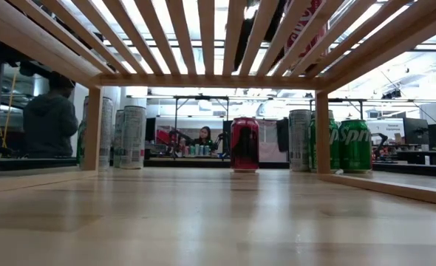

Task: Place canned beverage on shelf
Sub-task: Put the red-white soda can on the shelf aligned with the other red-white soda can

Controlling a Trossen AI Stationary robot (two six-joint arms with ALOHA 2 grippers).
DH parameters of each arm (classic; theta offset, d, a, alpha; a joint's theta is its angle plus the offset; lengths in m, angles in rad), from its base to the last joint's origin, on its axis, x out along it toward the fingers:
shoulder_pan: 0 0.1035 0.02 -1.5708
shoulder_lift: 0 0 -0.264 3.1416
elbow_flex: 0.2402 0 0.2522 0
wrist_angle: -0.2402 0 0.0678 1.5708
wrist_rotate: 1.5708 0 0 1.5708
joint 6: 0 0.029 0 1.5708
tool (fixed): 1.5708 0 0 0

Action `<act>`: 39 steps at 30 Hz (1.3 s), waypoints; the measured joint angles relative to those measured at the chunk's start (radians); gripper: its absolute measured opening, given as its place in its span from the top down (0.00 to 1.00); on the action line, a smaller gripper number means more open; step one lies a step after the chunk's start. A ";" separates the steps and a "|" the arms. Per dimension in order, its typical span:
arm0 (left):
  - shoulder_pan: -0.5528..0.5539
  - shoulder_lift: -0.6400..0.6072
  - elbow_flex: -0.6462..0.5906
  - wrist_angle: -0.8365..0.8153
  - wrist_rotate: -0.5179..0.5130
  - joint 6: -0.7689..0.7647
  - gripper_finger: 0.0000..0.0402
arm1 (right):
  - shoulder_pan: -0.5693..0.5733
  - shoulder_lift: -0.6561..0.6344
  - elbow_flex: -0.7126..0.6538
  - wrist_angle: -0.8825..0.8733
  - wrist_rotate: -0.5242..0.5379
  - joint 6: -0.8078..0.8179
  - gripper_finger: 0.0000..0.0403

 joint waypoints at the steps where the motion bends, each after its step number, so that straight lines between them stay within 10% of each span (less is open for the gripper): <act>1: 0.000 0.000 0.000 0.000 0.000 0.000 0.99 | 0.000 0.020 -0.015 0.002 -0.001 0.007 0.03; 39: 0.000 0.000 0.000 0.000 0.000 0.000 0.99 | 0.007 0.099 -0.299 0.328 -0.112 0.058 0.07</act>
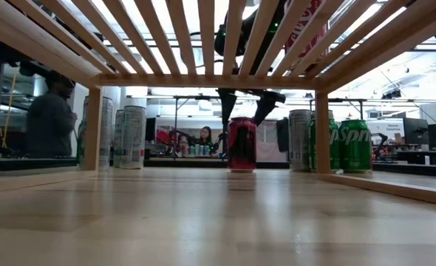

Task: Place canned beverage on shelf
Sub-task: Put the red-white soda can on the shelf aligned with the other red-white soda can

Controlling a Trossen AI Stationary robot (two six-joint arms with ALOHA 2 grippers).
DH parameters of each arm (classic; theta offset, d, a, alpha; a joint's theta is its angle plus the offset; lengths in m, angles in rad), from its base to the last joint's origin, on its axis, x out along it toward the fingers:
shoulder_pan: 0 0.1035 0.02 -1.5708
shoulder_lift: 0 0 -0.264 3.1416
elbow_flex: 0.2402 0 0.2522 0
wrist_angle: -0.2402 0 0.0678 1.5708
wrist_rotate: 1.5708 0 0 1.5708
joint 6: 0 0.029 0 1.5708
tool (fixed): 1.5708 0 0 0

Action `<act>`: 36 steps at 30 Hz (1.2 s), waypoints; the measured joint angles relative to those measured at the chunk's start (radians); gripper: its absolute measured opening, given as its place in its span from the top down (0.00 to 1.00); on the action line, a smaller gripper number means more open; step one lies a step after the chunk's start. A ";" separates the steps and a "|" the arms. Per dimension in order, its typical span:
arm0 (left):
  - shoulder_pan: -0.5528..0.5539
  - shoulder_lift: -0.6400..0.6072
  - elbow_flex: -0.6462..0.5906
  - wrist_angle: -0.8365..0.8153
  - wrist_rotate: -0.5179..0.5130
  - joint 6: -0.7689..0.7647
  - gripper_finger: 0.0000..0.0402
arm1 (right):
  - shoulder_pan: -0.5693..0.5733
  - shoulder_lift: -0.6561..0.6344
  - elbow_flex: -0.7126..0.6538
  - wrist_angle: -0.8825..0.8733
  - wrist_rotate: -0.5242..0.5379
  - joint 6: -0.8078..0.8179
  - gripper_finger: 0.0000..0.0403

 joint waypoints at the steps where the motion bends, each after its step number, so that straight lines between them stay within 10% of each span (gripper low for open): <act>1: 0.000 0.000 0.000 0.000 0.000 0.000 0.99 | 0.000 0.000 0.000 0.000 0.000 -0.016 0.09; 10: 0.000 0.000 0.000 0.000 0.000 0.000 0.99 | -0.001 -0.001 0.002 0.007 -0.073 -0.325 0.34; 22: 0.000 0.000 0.000 0.000 0.000 0.000 0.99 | 0.008 -0.033 0.002 -0.158 -0.180 -1.027 0.34; 36: 0.000 0.000 0.000 0.000 0.000 0.000 0.99 | 0.000 -0.035 0.002 -0.175 -0.188 -0.948 0.28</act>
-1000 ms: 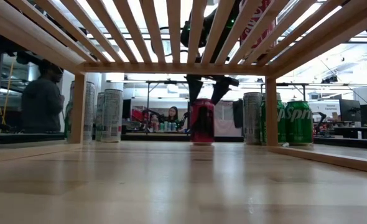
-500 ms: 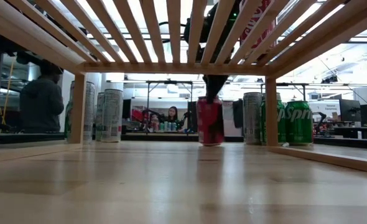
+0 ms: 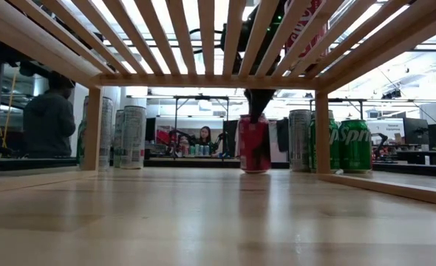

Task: Place canned beverage on shelf
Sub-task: Put the red-white soda can on the shelf aligned with the other red-white soda can

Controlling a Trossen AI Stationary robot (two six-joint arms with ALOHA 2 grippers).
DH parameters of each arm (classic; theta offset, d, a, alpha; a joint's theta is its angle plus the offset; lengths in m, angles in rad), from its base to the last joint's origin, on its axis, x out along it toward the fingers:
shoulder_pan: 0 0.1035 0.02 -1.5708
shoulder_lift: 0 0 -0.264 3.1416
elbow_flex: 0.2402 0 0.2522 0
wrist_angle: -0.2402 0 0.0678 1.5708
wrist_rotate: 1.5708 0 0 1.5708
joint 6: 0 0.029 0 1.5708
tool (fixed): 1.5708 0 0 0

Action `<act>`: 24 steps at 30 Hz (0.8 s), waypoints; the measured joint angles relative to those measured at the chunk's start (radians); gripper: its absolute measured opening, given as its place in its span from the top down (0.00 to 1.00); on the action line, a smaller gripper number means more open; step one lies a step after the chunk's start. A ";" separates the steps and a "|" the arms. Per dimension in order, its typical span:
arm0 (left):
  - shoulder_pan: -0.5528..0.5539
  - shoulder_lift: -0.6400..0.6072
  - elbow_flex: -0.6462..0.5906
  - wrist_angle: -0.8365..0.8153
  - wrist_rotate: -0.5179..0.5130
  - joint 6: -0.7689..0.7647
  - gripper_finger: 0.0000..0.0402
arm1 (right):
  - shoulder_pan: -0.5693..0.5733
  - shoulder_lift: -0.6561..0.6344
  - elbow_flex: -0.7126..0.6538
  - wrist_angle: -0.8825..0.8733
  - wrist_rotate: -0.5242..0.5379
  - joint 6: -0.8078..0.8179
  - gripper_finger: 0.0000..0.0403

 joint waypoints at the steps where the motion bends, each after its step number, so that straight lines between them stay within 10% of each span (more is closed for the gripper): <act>1: 0.000 0.000 0.000 0.000 0.000 0.000 0.99 | -0.001 0.000 0.000 0.000 -0.010 0.013 0.28; 24: 0.000 0.000 0.000 0.000 0.000 0.000 0.99 | -0.044 0.002 0.043 -0.005 -0.035 0.119 0.28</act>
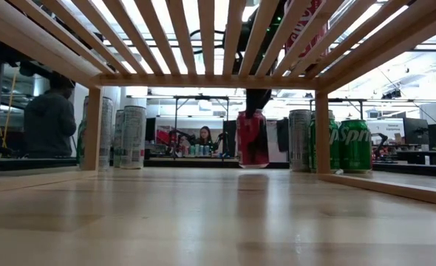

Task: Place canned beverage on shelf
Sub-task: Put the red-white soda can on the shelf aligned with the other red-white soda can

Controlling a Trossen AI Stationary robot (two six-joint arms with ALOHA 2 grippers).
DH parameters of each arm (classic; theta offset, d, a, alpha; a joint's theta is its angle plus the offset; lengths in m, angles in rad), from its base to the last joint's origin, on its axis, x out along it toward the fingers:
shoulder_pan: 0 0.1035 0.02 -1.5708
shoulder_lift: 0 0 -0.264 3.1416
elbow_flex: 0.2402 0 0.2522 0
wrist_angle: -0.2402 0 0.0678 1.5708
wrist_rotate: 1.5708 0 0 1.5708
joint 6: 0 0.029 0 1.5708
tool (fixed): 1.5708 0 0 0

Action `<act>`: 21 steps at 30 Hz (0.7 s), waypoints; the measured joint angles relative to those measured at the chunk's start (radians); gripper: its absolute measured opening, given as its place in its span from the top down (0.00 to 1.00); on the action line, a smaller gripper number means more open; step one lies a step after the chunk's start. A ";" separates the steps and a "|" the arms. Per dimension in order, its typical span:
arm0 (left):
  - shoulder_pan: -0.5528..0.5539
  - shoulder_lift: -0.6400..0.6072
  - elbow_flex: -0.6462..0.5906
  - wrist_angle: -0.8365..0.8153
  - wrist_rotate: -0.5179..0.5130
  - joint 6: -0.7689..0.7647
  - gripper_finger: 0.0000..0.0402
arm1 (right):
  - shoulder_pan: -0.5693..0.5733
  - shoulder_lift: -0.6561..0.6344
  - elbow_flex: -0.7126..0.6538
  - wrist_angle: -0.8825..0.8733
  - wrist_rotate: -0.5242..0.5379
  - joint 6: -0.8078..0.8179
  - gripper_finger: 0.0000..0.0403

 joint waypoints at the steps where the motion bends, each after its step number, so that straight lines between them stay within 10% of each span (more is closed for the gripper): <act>1: 0.000 0.000 0.000 0.000 0.000 0.000 0.99 | 0.000 0.000 0.000 0.000 -0.002 0.002 0.28; 21: 0.000 0.000 0.000 0.000 0.000 0.000 0.99 | 0.001 -0.005 0.003 0.005 -0.007 0.037 0.05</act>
